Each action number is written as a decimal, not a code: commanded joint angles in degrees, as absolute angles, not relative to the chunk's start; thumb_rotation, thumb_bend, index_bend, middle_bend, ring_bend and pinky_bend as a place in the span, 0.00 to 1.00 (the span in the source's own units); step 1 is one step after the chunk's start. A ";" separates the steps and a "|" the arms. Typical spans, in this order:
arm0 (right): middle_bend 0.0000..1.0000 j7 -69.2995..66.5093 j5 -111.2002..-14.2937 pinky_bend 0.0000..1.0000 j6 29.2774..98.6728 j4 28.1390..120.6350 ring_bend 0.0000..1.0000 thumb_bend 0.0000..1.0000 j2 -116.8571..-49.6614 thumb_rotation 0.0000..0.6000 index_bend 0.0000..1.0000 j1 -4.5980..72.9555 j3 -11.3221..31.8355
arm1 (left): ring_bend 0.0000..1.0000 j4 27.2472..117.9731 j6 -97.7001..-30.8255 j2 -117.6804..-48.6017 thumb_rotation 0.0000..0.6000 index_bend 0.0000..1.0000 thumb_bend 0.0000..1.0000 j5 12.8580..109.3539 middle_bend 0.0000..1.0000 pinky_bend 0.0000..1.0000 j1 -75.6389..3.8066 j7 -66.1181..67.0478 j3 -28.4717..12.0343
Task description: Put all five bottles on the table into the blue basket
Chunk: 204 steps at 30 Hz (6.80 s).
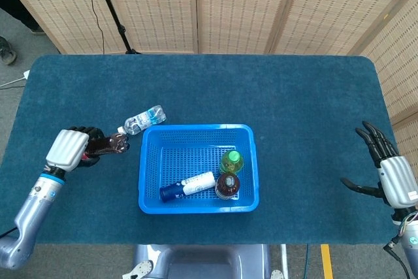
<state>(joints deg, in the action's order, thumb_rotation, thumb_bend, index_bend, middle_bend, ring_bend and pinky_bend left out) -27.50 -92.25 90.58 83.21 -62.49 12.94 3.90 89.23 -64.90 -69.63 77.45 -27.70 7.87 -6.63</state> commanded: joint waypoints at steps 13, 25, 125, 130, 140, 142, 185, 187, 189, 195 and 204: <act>0.00 -27.90 -93.07 0.13 89.68 83.56 0.00 0.00 -62.37 1.00 0.00 12.98 3.92 | 0.43 104.53 -62.58 -68.40 1.00 0.53 0.35 75.50 0.49 0.49 -34.63 14.08 -12.85; 0.00 -29.91 -93.13 0.13 88.47 82.79 0.00 0.00 -62.22 1.00 0.01 13.27 4.04 | 0.43 103.07 -57.75 -82.62 1.00 0.53 0.35 54.88 0.49 0.49 -48.49 32.57 -17.70; 0.00 -31.64 -94.28 0.15 86.23 83.14 0.00 0.00 -61.82 1.00 0.01 14.02 3.31 | 0.44 61.03 -50.36 -99.41 1.00 0.56 0.52 29.58 0.41 0.64 -54.05 23.75 -17.86; 0.00 -31.54 -94.37 0.15 86.27 83.34 0.00 0.00 -61.74 1.00 0.01 14.01 3.26 | 0.44 65.66 -53.08 -95.42 1.00 0.56 0.52 33.75 0.41 0.64 -51.51 20.15 -18.94; 0.00 -30.69 -94.84 0.15 86.47 84.12 0.00 0.00 -61.78 1.00 0.01 14.00 3.10 | 0.44 86.90 -60.82 -80.98 1.00 0.56 0.52 52.99 0.41 0.64 -43.66 7.84 -19.68; 0.00 -30.57 -94.87 0.15 86.53 84.27 0.00 0.00 -61.77 1.00 0.01 13.96 3.08 | 0.44 90.84 -62.10 -79.02 1.00 0.56 0.52 57.89 0.41 0.64 -42.51 5.52 -19.07; 0.00 -32.43 -94.64 0.15 86.62 83.73 0.00 0.00 -61.31 1.00 0.01 13.85 3.15 | 0.00 91.02 -56.31 -89.33 1.00 0.00 0.37 65.13 0.00 0.00 -45.89 15.60 -10.92; 0.00 -32.29 -94.83 0.15 86.74 83.85 0.00 0.00 -61.29 1.00 0.01 13.81 3.07 | 0.00 92.68 -57.66 -87.33 1.00 0.00 0.37 66.43 0.00 0.00 -44.69 14.24 -10.73; 0.00 -32.01 -94.95 0.15 86.84 83.92 0.00 0.00 -61.30 1.00 0.01 13.77 3.03 | 0.00 94.23 -58.67 -85.26 1.00 0.00 0.36 67.78 0.00 0.00 -43.57 13.28 -10.17; 0.00 -28.27 -95.32 0.14 88.15 83.73 0.00 0.00 -61.98 1.00 0.01 13.32 3.28 | 0.00 99.23 -67.19 -76.76 1.00 0.00 0.28 72.34 0.00 0.00 -36.76 11.52 -7.57; 0.00 -19.67 -94.69 0.01 89.76 83.76 0.00 0.00 -63.69 1.00 0.00 12.45 4.14 | 0.00 100.04 -78.72 -67.41 1.00 0.00 0.20 78.68 0.00 0.00 -25.49 4.69 -2.13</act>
